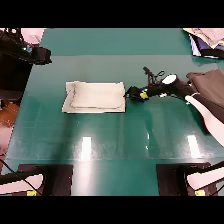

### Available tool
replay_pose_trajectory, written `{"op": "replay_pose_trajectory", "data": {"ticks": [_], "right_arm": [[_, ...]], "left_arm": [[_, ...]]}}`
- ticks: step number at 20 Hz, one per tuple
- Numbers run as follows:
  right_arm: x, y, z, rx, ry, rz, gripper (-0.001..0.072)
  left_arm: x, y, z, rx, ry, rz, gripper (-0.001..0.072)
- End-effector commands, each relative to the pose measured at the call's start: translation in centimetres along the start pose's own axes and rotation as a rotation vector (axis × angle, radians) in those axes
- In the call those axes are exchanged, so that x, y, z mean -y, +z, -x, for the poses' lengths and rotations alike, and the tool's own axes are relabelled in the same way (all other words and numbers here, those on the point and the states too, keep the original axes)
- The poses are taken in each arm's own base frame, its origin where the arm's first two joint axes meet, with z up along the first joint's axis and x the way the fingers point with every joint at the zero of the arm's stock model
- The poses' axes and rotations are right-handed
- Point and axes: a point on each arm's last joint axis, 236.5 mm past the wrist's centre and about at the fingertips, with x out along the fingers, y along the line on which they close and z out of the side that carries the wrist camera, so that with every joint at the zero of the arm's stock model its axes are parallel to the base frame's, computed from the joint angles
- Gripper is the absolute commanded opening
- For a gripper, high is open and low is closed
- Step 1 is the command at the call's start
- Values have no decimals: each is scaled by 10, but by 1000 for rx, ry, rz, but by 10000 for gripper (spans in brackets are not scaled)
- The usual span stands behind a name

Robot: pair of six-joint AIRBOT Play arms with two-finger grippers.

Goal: Fold the shirts.

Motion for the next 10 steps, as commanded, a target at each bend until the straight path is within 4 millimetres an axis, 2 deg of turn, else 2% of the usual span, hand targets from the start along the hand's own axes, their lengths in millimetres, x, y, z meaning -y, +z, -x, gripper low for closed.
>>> {"op": "replay_pose_trajectory", "data": {"ticks": [1,2,4,5,7,8,10], "right_arm": [[-18,-2,-35,-36,26,23,647],[-29,-1,-46,-46,49,31,573],[-51,7,-66,-32,95,36,499],[-61,11,-72,-20,105,52,435],[-78,20,-80,5,119,103,222],[-87,23,-79,17,127,158,39],[-97,33,-68,36,124,234,17]], "left_arm": [[0,1,0,6,-2,-2,28],[0,1,0,6,-2,-12,28],[0,0,0,0,-3,-24,28],[0,-1,0,-4,-3,-24,28],[1,-2,0,-8,-5,-23,28],[1,-3,0,-12,-6,-23,28],[1,-6,0,-26,-8,-23,28]]}}
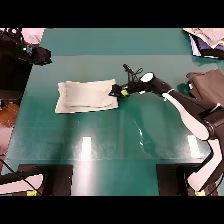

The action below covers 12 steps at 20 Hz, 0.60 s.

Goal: Fold the shirts.

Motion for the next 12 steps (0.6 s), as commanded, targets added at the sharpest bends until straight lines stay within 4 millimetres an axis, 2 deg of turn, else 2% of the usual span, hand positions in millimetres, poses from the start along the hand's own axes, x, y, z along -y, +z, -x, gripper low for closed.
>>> {"op": "replay_pose_trajectory", "data": {"ticks": [1,3,5,8,12], "right_arm": [[-21,21,11,35,3,119,15],[-17,41,51,83,-34,121,15],[-3,61,103,139,-93,148,14],[37,85,197,231,-224,133,14],[96,112,325,450,-371,37,14]], "left_arm": [[1,-6,0,-25,-5,-1,28],[8,-9,0,-38,-36,5,28],[22,-6,0,-28,-87,12,28],[43,0,-1,-4,-129,-7,28],[80,7,-5,24,-172,-69,28]]}}
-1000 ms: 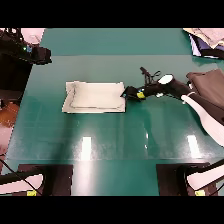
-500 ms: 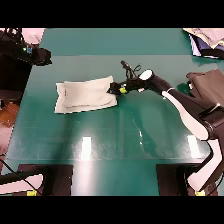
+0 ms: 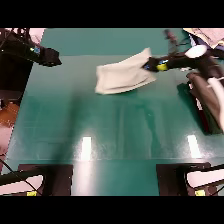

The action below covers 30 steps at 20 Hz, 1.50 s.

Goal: Fold the shirts.

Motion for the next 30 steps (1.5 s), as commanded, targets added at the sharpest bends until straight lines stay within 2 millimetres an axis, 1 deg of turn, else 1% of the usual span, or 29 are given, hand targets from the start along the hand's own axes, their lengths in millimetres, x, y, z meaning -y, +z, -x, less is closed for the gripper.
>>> {"op": "replay_pose_trajectory", "data": {"ticks": [1,3,5,6,8,9,10,11,13,15,17,19,20,22,23,25,27,30], "right_arm": [[83,41,89,165,-166,-78,14],[130,57,132,268,-244,-139,14],[168,65,167,346,-305,-195,14],[184,67,181,378,-332,-216,13],[206,72,205,439,-373,-245,13],[215,73,214,462,-392,-252,13],[219,76,222,480,-403,-253,14],[220,82,231,497,-416,-227,13],[207,103,251,539,-432,-148,13],[187,127,275,596,-438,-80,13],[165,146,297,640,-439,-20,14],[143,157,315,656,-441,37,12],[134,159,322,649,-450,65,12],[121,155,333,601,-482,114,13],[117,150,337,574,-501,118,13],[121,135,347,534,-570,108,13],[130,113,356,493,-656,84,13],[145,72,370,400,-791,49,14]], "left_arm": [[31,6,-7,21,-45,-41,28],[45,8,-9,26,-63,-65,28],[57,7,-11,25,-78,-85,28],[60,7,-12,25,-83,-88,28],[63,7,-12,25,-89,-91,28],[62,7,-12,25,-87,-91,28],[62,7,-12,24,-85,-92,28],[62,7,-12,24,-86,-92,27],[62,7,-12,24,-86,-92,28],[62,7,-12,24,-86,-92,28],[62,6,-12,23,-85,-93,28],[62,6,-12,20,-85,-93,28],[62,5,-12,16,-85,-94,28],[62,3,-12,8,-87,-94,28],[62,3,-12,7,-86,-95,28],[62,3,-12,6,-86,-95,28],[62,2,-12,5,-86,-95,28],[62,2,-12,5,-87,-101,28]]}}
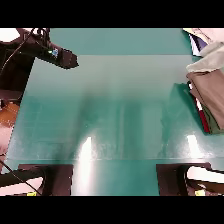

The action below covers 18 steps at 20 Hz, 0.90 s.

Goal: Fold the shirts.

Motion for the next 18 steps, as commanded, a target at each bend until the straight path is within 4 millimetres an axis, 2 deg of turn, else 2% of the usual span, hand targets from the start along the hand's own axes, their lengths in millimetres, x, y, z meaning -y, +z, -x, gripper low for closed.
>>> {"op": "replay_pose_trajectory", "data": {"ticks": [1,3,5,8,10,11,12,13,14,16,18], "right_arm": [[30,-42,26,-124,-150,14,14],[41,-77,40,-215,-166,-30,15],[61,-114,57,-304,-204,-100,16],[95,-170,85,-401,-290,-290,17],[110,-206,100,-442,-339,-394,38],[114,-222,105,-463,-354,-427,222],[116,-238,109,-482,-366,-459,492],[118,-251,113,-497,-376,-485,637],[120,-261,118,-505,-389,-507,636],[127,-267,127,-481,-426,-549,633],[122,-258,127,-432,-414,-598,629]], "left_arm": [[0,-1,0,-3,-1,-8,28],[0,-1,0,-3,-1,-8,28],[0,-1,0,-3,0,-9,28],[0,-1,0,-3,-1,-33,28],[0,-1,0,-3,-1,-33,28],[0,-1,0,-3,-1,-33,28],[0,-1,0,-3,-1,-33,28],[0,-1,0,-3,-1,-34,28],[0,-1,0,-3,-1,-34,28],[0,-1,0,-3,-1,-34,28],[0,0,0,-2,0,-33,28]]}}
